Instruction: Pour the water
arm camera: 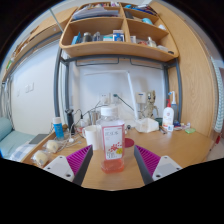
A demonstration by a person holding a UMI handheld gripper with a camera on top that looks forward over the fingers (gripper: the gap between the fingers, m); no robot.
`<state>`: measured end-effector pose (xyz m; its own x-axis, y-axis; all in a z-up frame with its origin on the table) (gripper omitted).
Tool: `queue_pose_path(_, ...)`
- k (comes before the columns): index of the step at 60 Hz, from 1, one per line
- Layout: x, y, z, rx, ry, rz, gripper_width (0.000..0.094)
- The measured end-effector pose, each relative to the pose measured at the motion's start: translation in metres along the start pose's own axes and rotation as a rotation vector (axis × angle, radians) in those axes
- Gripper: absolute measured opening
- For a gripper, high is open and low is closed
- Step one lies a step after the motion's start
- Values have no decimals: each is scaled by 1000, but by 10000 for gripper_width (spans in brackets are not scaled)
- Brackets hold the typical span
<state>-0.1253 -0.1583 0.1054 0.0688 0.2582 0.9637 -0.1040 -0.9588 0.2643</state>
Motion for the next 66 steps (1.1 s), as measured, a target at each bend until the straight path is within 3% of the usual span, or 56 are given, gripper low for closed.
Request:
queue_pose_path(16,10,-54,-5,33,56,-13,840)
queue_pose_path(19,11,-59,-11,66,79,-5,782)
queue_pose_path(21,13,-61,-11,72,87,5,709)
queue_pose_path(22,13,-62,-10,70,95,11,626)
queue_pose_path(25,13,-64,-14,75,112,18,575)
queue_pose_path(37,14,-66,-16,95,142,7,440)
queue_pose_path(46,19,-64,-15,118,201,-5,436)
queue_pose_path(56,49,-74,11,36,509,30,438)
queue_pose_path(66,82,-107,38,-157,1040,110,439)
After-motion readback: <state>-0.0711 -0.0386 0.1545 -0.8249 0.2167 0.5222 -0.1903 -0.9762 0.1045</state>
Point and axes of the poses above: the point between the fingertips, and its own axes, seen from behind it with the camera up: z to the right, x up, y backward, against the way the camera looks, the point moved 7 cm from there along y, backward, against the way the camera looks, and after that the axes turned 7 degrees about -z, right-handed, at the moved point
